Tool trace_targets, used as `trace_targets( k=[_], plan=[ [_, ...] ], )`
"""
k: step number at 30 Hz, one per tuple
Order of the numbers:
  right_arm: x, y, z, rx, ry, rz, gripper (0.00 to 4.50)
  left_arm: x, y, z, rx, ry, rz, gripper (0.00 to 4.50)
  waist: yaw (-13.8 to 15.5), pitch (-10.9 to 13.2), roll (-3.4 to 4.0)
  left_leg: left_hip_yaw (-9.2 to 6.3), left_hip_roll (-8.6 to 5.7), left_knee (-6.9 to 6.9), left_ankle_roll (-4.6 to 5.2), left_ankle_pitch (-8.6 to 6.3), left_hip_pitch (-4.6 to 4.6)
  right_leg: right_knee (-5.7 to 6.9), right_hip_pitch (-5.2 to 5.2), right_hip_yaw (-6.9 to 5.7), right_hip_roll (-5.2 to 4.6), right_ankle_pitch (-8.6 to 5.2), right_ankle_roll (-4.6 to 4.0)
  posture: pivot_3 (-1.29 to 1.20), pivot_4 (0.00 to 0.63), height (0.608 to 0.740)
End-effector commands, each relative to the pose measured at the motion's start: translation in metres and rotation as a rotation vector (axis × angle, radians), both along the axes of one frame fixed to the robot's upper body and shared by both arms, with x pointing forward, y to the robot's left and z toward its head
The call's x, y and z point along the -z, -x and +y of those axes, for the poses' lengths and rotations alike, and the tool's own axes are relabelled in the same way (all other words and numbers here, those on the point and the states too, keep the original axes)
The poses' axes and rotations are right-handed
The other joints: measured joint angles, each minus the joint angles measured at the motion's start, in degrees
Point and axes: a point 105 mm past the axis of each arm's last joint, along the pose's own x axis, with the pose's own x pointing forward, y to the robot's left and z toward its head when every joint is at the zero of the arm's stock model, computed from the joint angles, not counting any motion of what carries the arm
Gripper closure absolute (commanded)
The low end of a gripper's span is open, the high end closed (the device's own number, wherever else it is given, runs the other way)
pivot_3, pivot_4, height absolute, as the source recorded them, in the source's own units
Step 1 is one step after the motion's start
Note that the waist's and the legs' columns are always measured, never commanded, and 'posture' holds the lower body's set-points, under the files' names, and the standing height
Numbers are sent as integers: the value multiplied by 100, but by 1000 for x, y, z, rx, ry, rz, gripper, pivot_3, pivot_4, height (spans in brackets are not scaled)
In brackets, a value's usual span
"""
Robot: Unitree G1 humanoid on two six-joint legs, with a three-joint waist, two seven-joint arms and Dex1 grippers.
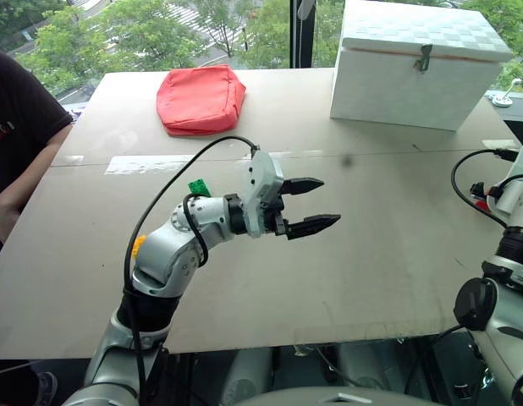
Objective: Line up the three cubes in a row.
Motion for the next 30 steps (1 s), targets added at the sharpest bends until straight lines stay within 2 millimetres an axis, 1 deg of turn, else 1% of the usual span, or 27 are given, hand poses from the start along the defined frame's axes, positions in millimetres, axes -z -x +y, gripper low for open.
trace_targets(
  k=[1,4,6,7,8,10,11,12,14,15,16,17,18,19,22,23,25,26,27,28,30],
  plan=[
    [-18,-2,-12,36,36,-64,99,-14,2,1,30,17,-68,554,1,0,0,4,0,0,0,0,0,-2,0,2,0,0,0,0,150,740],
    [-15,-2,-15,49,41,-47,99,-16,3,0,34,16,-73,554,1,0,0,17,0,0,0,0,2,-2,-1,15,0,0,0,0,150,740],
    [-13,-2,-17,54,44,-43,1028,-18,3,-1,36,18,-75,554,0,0,0,27,1,0,1,0,6,-2,-1,24,0,1,1,0,150,740],
    [-13,-3,-17,54,46,-42,1291,-18,3,-2,37,18,-76,554,1,0,0,30,1,0,1,0,7,-2,-1,28,0,2,3,0,150,740],
    [-11,-3,-17,52,37,-37,1679,-18,4,-2,36,19,-76,554,0,0,0,33,1,0,1,0,8,-1,-1,31,1,3,5,0,150,740],
    [-10,-3,-17,44,40,-25,2795,-18,4,-1,33,20,-75,554,-2,0,0,42,3,0,2,-1,10,-1,-2,39,1,4,7,0,150,740],
    [-10,-3,-17,40,41,-21,3164,-18,4,-1,31,20,-75,554,-1,0,0,44,3,0,2,-1,10,-1,-2,41,2,5,8,0,150,740],
    [-9,-4,-16,21,40,-15,3263,-18,5,0,27,22,-75,554,5,0,0,47,3,0,3,-1,12,-2,-2,45,2,5,9,0,150,740],
    [-10,-10,-4,-118,47,-20,3275,-17,6,3,13,23,-79,554,9,0,0,48,3,1,5,-2,11,-3,-2,45,2,7,11,0,150,740],
    [-14,-15,5,-223,50,-69,3275,-17,7,5,3,24,-79,554,3,0,0,49,3,1,6,-4,11,-4,-2,46,2,7,11,0,150,740],
    [-19,-21,21,-378,69,-110,3275,-16,8,8,-12,29,-78,554,-1,0,0,51,4,0,8,-5,11,-6,-2,48,3,7,12,0,150,740],
    [-27,-24,47,-584,96,-156,3275,-16,10,13,-28,35,-77,554,-2,0,0,53,6,0,10,-6,11,-7,-2,49,5,7,12,0,150,740],
    [-37,-24,77,-787,98,-226,3275,-16,13,18,-46,43,-75,554,-18,1,1,52,6,0,11,-7,10,-9,-3,50,6,7,13,0,150,740],
    [-45,-18,108,-995,105,-276,3275,-15,15,24,-73,48,-77,554,-65,4,5,50,11,0,15,-10,8,-9,-7,54,7,6,14,0,150,740],
    [-55,7,168,-1432,115,-308,3275,-10,19,40,-158,33,-81,554,-168,8,11,50,24,-2,21,-14,12,-6,-19,74,15,11,23,0,150,740],
    [-54,13,183,-1550,131,-301,3275,-8,20,46,-189,23,-74,554,-170,8,12,53,27,-2,21,-14,14,-7,-20,76,17,11,24,0,150,740],
    [-50,21,210,-1783,172,-255,3275,-4,29,59,-210,2,-34,554,-158,10,5,50,34,-1,20,-15,22,-6,-16,72,22,10,27,0,150,740],
    [-46,21,219,-1871,195,-224,3275,-2,34,64,-216,-11,-16,554,-155,11,1,47,36,0,20,-15,22,-5,-16,69,24,6,33,0,150,740],
    [-42,20,226,-1939,214,-194,3275,-1,38,69,-222,-27,-5,554,-147,12,1,48,40,3,20,-15,22,-6,-16,69,27,3,39,0,150,740],
    [-40,15,231,-1971,219,-177,3275,1,41,72,-224,-44,1,554,-136,14,-3,48,41,4,19,-14,23,-6,-16,69,26,5,36,0,150,740],
    [-29,3,236,-2026,280,-119,3275,3,47,78,-237,-63,19,554,-106,15,-5,49,41,13,17,-13,22,-6,-15,68,26,11,32,0,150,740]
  ],
)
